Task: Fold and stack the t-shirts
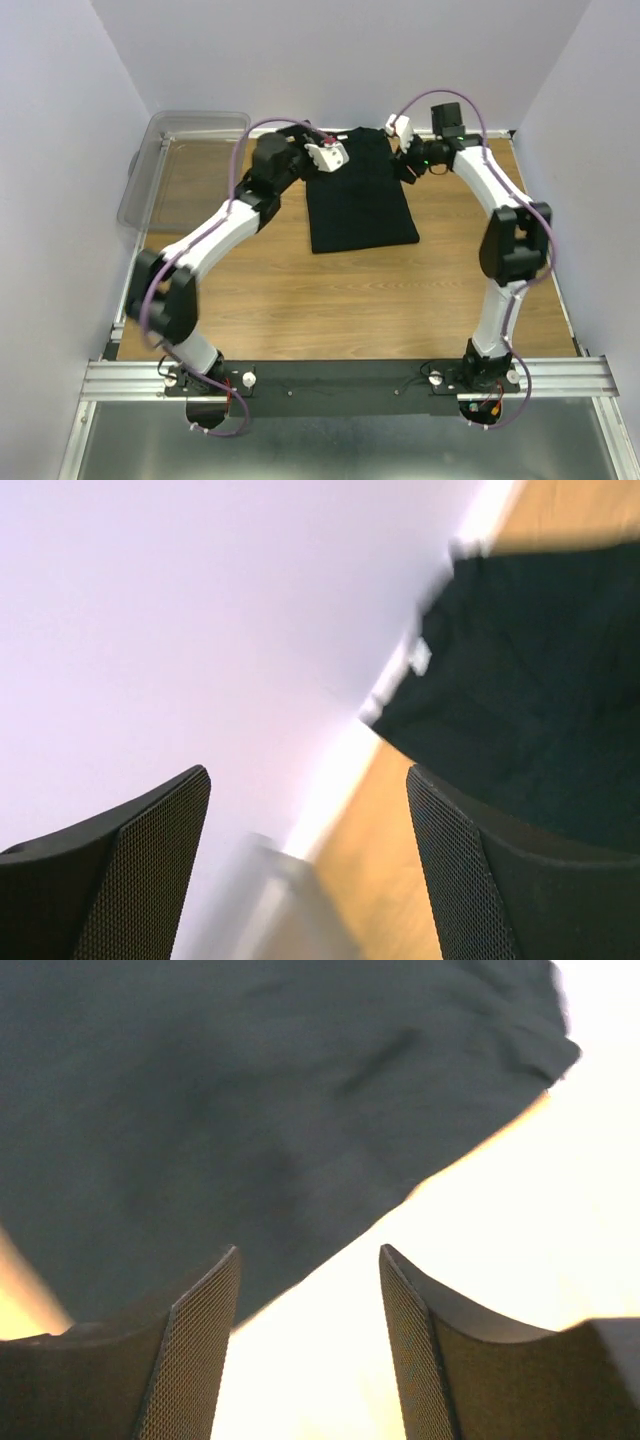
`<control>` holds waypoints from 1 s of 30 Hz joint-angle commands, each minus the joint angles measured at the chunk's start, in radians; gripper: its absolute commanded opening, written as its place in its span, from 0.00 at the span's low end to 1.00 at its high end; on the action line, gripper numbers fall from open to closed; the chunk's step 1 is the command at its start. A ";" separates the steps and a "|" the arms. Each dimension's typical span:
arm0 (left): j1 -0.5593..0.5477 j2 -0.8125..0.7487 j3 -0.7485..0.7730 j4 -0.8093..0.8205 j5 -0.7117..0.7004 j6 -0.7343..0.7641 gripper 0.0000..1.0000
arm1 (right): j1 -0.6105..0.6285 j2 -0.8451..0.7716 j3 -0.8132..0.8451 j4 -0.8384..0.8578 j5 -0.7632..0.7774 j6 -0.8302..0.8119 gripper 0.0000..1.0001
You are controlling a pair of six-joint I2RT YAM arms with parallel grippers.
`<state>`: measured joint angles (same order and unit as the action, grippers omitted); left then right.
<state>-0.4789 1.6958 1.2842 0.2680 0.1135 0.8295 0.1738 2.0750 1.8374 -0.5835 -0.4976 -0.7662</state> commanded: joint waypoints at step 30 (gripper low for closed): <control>-0.245 0.024 -0.491 0.047 -0.084 0.212 0.79 | 0.079 -0.326 -0.745 0.125 0.056 -0.493 0.70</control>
<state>-0.7578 1.6688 0.7357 0.3489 0.0097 1.0222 0.2600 1.6733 1.0336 -0.4828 -0.4740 -1.2789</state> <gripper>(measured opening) 0.802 0.698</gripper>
